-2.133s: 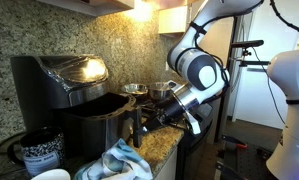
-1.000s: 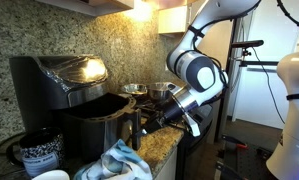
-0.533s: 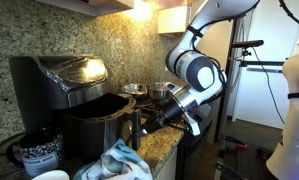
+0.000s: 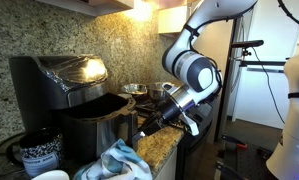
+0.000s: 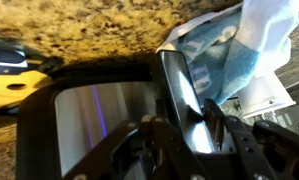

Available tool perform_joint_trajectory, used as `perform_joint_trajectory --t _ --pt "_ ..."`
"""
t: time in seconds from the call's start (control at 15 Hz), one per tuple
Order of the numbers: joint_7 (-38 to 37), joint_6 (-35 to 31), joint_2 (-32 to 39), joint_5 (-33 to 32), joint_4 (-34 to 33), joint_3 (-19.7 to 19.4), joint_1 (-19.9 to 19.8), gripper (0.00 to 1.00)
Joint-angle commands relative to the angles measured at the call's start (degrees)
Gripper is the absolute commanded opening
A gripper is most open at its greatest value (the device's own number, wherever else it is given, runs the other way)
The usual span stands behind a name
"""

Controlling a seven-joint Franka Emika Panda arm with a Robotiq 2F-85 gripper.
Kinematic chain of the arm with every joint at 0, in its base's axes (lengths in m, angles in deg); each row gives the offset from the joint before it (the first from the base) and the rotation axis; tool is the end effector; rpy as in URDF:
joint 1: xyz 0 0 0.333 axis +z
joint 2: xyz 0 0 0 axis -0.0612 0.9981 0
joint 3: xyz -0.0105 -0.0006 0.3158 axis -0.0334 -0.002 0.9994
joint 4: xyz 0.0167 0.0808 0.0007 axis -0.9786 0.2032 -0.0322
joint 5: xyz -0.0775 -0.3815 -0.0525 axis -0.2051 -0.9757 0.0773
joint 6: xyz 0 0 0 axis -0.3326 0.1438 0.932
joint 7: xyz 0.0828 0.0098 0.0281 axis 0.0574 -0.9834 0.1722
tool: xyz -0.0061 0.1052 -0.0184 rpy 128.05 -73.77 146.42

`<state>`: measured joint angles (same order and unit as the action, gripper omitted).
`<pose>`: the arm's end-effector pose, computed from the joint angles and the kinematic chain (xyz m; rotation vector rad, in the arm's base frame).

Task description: Open and then close the drawer of the air fryer

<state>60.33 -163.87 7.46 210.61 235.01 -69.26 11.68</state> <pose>0.3704 0.1291 0.1938 -2.3690 -0.6376 -1.0474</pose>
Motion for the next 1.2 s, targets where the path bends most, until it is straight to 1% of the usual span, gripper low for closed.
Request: perform_joint_trajectory --t 0.0,0.27,0.53,1.13 --pt "-1.8 2.4 3.7 -0.3 -3.4 2.4 0.3 0.17" --pt "-0.7 1.9 5.4 1.0 -5.2 2.5 0.7 0.17" --pt "-0.1 1.5 5.7 2.5 -5.5 2.1 0.6 0.17" --pt "7.0 0.8 4.8 13.7 -5.2 1.0 1.4 0.17"
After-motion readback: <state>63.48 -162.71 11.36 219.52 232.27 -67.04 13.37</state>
